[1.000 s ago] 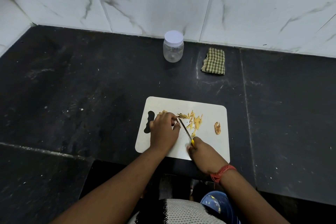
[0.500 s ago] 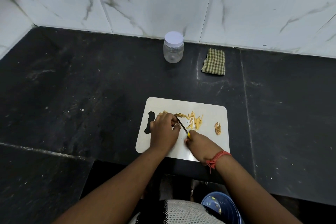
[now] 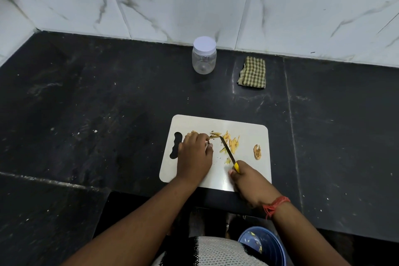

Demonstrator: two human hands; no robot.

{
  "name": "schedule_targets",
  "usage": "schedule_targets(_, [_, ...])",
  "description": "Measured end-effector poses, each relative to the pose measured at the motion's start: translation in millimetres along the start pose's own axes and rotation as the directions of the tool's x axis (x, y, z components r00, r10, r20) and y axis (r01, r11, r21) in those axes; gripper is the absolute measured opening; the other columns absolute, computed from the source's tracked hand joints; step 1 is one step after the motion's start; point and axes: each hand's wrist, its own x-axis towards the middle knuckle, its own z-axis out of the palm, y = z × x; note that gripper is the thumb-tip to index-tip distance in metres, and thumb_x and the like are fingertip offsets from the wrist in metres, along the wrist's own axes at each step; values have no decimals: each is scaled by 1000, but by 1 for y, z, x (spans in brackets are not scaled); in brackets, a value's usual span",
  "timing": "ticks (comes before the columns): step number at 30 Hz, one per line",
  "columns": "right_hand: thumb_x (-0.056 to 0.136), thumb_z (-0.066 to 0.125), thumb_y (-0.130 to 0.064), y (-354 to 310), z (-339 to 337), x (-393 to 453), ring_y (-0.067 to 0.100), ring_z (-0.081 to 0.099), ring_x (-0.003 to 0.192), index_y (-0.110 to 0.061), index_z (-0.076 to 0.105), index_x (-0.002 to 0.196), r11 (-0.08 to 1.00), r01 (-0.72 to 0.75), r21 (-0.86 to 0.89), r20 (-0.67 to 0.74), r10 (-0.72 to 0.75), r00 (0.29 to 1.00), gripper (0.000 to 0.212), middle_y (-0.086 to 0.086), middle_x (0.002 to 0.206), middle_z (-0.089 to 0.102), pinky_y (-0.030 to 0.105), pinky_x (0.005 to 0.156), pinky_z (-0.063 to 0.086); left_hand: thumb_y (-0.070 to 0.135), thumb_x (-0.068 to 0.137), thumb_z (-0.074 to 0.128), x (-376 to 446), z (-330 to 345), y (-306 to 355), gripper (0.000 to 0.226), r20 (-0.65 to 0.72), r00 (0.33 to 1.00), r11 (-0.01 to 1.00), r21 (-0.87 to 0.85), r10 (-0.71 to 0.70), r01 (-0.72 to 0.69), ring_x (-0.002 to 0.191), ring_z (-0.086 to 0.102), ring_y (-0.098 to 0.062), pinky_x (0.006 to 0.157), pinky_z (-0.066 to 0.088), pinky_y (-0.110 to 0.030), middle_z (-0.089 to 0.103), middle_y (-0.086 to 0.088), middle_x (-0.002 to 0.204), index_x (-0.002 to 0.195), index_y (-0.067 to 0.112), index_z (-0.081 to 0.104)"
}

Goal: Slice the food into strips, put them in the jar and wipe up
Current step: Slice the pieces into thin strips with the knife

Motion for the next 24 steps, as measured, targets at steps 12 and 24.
schedule_targets(12, [101, 44, -35, 5, -6, -3, 13, 47, 62, -27, 42, 79, 988, 14, 152, -63, -4, 998, 24, -7, 70, 50, 28, 60, 39, 31, 99, 49, 24, -10, 4, 24, 106, 982, 941, 285, 159, -183, 99, 52, -17, 88, 42, -35, 58, 1, 113, 117, 20, 61])
schedule_targets(24, [102, 44, -35, 1, -9, -6, 16, 49, 61, -23, 46, 83, 984, 21, 177, -76, -8, 997, 22, -1, 69, 53, 26, 54, 37, 23, 99, 54, 18, -6, 10, 16, 164, 945, 855, 403, 282, -326, 89, 59, -20, 82, 45, -37, 67, -3, 101, 108, 17, 66])
